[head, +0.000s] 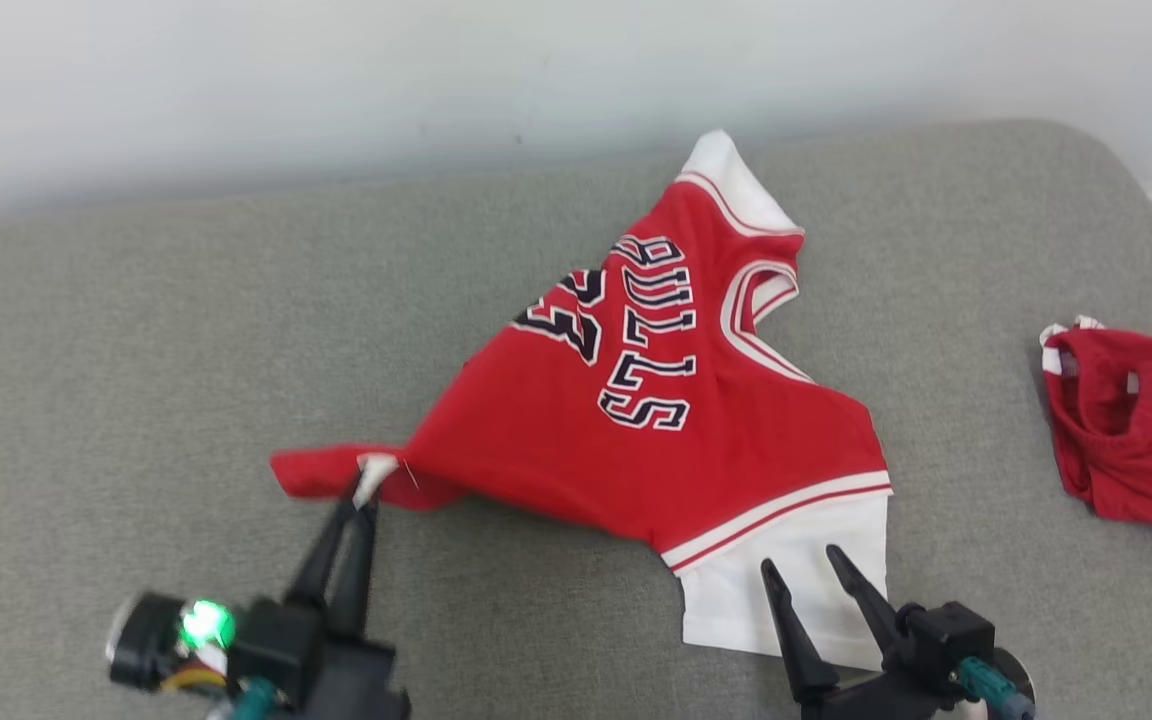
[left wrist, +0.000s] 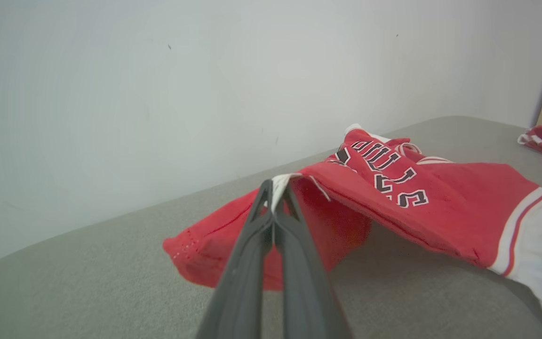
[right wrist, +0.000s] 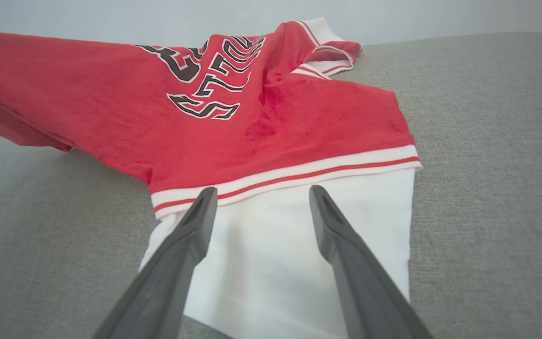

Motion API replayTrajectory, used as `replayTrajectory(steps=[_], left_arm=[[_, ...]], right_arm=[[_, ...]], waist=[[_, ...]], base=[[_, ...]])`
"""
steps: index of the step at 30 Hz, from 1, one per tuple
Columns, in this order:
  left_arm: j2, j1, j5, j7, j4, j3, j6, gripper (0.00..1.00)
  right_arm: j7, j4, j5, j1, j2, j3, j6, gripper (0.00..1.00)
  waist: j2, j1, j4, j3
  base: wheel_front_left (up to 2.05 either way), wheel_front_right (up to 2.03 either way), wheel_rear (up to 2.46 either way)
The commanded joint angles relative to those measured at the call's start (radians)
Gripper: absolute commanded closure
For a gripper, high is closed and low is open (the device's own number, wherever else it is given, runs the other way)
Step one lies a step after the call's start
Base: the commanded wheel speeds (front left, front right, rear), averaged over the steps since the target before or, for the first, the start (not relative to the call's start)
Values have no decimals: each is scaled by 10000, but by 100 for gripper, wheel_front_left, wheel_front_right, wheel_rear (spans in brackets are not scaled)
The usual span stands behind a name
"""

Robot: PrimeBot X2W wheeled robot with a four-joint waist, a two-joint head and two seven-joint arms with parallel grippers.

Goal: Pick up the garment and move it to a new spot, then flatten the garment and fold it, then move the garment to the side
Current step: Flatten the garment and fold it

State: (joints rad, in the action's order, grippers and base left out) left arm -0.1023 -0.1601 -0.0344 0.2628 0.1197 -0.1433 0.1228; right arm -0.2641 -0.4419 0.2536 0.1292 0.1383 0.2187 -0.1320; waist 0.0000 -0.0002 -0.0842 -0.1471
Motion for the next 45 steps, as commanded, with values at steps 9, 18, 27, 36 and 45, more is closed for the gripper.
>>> replayTrajectory(steps=[9, 18, 27, 36, 45], left_arm=[[74, 1670, 431, 28, 2259, -593, -73, 79], [352, 1646, 1055, 28, 3379, -80, -424, 0], [421, 1562, 1214, 27, 2061, 1084, -583, 0], [494, 1869, 1271, 28, 1825, 1517, -471, 0], [519, 2263, 1200, 28, 1681, 1947, -528, 0]], right_arm=[[6, -181, 74, -543, -125, -117, 27, 0], [6, -31, -33, -609, -147, -352, 28, 0], [6, 960, -489, -612, -505, -1180, 28, 0], [6, 1380, -979, -942, -796, -1932, 28, 0], [6, 1326, -1196, -1323, -874, -2273, 28, 0]], waist=[[0, 2, 364, 848], [0, 2, 403, 1085], [0, 2, 259, 1313], [0, 2, 157, 1650], [0, 2, 147, 1975]], base=[[0, 0, 0], [0, 0, 0], [0, 0, 0], [0, 0, 0], [0, 0, 0]])
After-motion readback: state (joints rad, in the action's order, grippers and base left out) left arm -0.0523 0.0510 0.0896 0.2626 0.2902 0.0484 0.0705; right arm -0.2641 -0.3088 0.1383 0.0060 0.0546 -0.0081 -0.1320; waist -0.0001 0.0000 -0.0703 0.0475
